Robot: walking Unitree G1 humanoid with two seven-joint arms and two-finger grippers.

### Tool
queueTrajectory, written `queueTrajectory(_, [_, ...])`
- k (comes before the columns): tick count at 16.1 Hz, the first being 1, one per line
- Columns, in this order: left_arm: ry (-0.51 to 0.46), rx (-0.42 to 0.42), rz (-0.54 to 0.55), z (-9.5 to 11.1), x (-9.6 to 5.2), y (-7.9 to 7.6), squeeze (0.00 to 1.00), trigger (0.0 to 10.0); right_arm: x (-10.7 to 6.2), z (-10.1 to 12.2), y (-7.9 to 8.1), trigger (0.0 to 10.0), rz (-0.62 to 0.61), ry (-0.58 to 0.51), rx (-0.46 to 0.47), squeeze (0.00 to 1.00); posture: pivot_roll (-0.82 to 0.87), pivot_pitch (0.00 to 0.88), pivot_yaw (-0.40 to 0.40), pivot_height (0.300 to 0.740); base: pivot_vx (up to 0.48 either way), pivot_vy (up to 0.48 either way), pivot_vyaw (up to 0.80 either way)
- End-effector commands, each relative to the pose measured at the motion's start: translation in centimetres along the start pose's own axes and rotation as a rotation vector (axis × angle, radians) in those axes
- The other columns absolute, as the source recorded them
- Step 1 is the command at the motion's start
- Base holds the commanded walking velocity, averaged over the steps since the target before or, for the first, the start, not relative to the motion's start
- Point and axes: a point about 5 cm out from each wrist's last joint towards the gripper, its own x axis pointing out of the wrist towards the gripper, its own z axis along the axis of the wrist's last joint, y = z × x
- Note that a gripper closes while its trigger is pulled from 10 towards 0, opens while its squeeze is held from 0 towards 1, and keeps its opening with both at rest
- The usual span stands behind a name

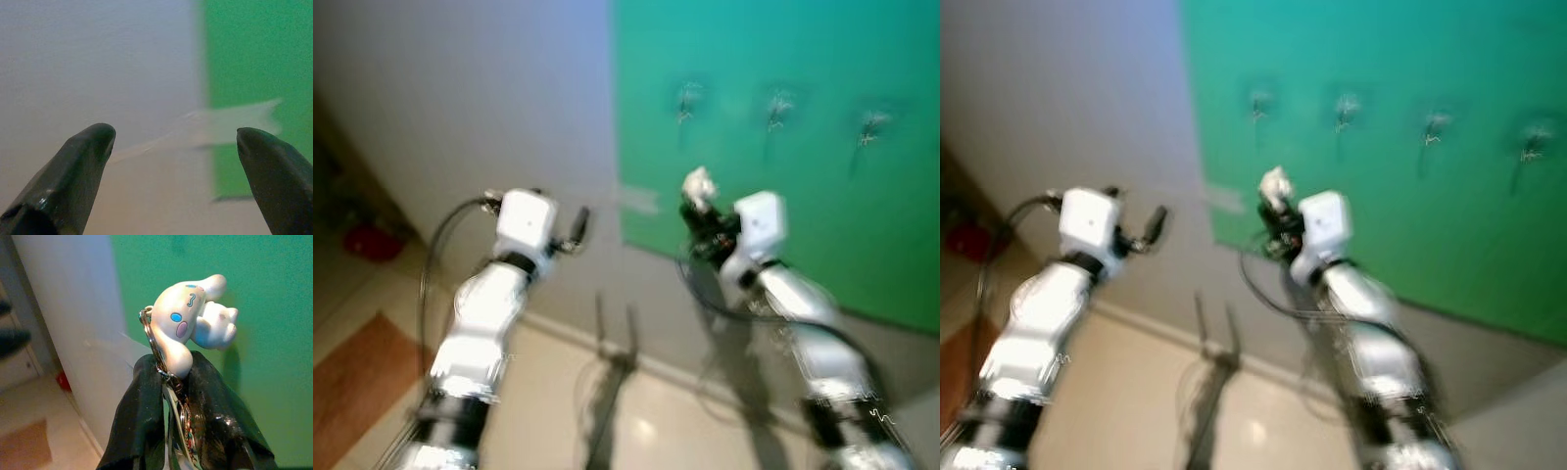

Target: Hang keys on a hook

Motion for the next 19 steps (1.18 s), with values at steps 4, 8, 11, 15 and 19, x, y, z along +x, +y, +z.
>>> queueTrajectory(4, [0.006, 0.029, 0.017, -0.1, -0.8, 1.3, 0.0, 10.0, -0.3, 2.3, 1.1, 10.0, 0.251, -0.066, 0.037, 0.0, 0.0, 0.0, 0.027, 0.74, 0.0, 0.0, 0.0])
queueTrajectory(8, [0.001, 0.026, 0.01, -0.1, -0.8, 1.0, 0.0, 10.0, -0.4, 4.2, 2.0, 10.0, 0.354, -0.124, 0.079, 0.0, 0.0, 0.0, 0.02, 0.74, 0.0, 0.0, 0.0])
queueTrajectory(11, [-0.003, 0.022, -0.001, -0.1, -0.8, 0.7, 0.0, 10.0, 0.2, 5.6, 3.1, 10.0, 0.382, -0.173, 0.11, 0.0, -0.01, 0.0, 0.013, 0.74, 0.0, 0.0, 0.0])
queueTrajectory(15, [-0.006, 0.011, -0.015, -0.1, -0.9, 0.1, 0.0, 10.0, 1.8, 7.8, 3.9, 10.0, 0.304, -0.273, 0.105, 0.0, -0.01, 0.0, 0.004, 0.74, 0.0, 0.0, 0.0])
queueTrajectory(19, [-0.008, 0.006, -0.031, 0.0, -1.1, -0.1, 0.0, 10.0, 4.6, 10.1, 4.1, 10.0, 0.241, -0.377, 0.091, 0.0, -0.01, 0.0, -0.001, 0.74, 0.0, 0.0, 0.0])
